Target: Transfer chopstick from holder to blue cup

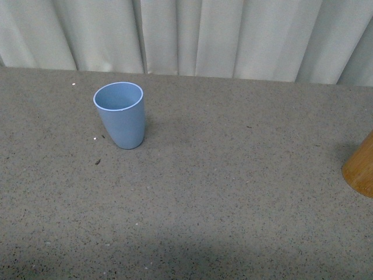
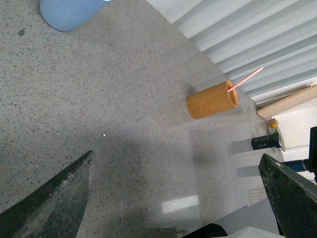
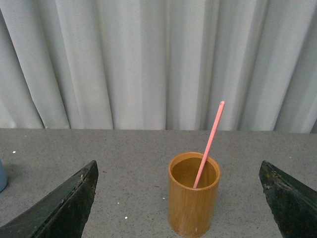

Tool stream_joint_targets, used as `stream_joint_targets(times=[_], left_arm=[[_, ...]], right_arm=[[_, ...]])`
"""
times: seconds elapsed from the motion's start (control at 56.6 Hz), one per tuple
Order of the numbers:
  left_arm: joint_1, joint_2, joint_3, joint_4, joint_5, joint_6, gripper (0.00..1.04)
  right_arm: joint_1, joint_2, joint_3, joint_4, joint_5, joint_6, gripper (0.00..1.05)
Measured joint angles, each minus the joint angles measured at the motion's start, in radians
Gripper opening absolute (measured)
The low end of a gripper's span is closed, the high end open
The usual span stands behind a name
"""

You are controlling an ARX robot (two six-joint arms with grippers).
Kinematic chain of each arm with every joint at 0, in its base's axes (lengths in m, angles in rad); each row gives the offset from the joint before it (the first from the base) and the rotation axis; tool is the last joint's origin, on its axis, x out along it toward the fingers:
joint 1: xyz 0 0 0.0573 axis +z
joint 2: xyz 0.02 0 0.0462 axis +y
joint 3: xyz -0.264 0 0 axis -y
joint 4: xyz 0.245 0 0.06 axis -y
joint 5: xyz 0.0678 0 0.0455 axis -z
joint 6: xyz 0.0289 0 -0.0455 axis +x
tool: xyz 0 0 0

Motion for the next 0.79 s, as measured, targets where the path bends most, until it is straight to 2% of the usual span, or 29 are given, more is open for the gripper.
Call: stream_joint_targets(times=[0.795], left_arm=[[0.0, 0.0, 0.0, 0.0, 0.0, 0.0, 0.98]], right_arm=[[0.0, 0.0, 0.0, 0.0, 0.0, 0.0, 0.95]])
